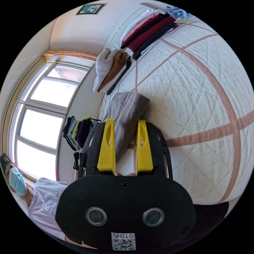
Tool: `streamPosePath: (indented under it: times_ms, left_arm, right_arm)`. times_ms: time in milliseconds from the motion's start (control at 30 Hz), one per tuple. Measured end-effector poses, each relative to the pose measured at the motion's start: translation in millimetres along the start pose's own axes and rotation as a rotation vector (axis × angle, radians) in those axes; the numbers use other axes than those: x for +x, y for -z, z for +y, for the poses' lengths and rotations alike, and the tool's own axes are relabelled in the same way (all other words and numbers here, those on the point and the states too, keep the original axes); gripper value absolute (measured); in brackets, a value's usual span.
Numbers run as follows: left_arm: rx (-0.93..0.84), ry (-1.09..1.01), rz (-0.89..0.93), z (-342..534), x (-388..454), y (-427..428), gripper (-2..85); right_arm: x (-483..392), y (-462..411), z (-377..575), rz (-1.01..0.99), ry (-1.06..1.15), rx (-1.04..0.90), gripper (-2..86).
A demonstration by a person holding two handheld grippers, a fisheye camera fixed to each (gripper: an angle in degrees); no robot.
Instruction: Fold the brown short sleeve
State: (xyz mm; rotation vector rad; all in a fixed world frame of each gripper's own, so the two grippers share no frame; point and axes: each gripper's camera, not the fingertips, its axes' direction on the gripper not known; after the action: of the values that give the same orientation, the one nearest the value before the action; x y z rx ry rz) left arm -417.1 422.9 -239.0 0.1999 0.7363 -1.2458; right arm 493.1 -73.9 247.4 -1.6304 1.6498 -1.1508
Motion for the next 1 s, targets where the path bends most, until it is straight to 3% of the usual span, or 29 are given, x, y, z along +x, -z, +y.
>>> streamPosePath:
  times_ms: [200,400,667,767,900,933,1000]
  left_arm:
    - [-0.009,-0.092,-0.019,-11.0,12.7,-13.8,7.4]
    - [-0.069,-0.299,-0.076,-101.0,55.2,-35.0,6.9]
    - [-0.267,-0.59,0.04,-199.0,148.9,-140.7,6.0]
    - [-0.471,-0.54,0.016,-195.8,122.1,-212.0,5.3]
    - [-0.724,-0.384,-0.329,-154.1,5.4,-316.6,4.0]
    - [-0.759,-0.366,-0.403,-138.2,-19.2,-335.0,3.9]
    - [-0.713,-0.351,-0.434,-121.6,-37.4,-344.0,3.8]
  right_arm:
    - [-16.1,-42.6,-22.7,0.003,-0.005,-0.086,6.2]
    - [-50.6,1.0,-38.2,-0.063,0.089,-0.039,5.8]
    - [-141.7,140.1,4.4,0.065,0.26,0.366,5.8]
    - [-122.1,137.3,45.5,0.204,0.143,0.387,5.9]
    - [-52.3,73.8,68.3,0.452,-0.079,0.14,6.2]
    - [-33.9,53.8,73.6,0.522,-0.128,0.057,6.2]
    - [-29.1,46.9,83.2,0.541,-0.111,0.1,6.2]
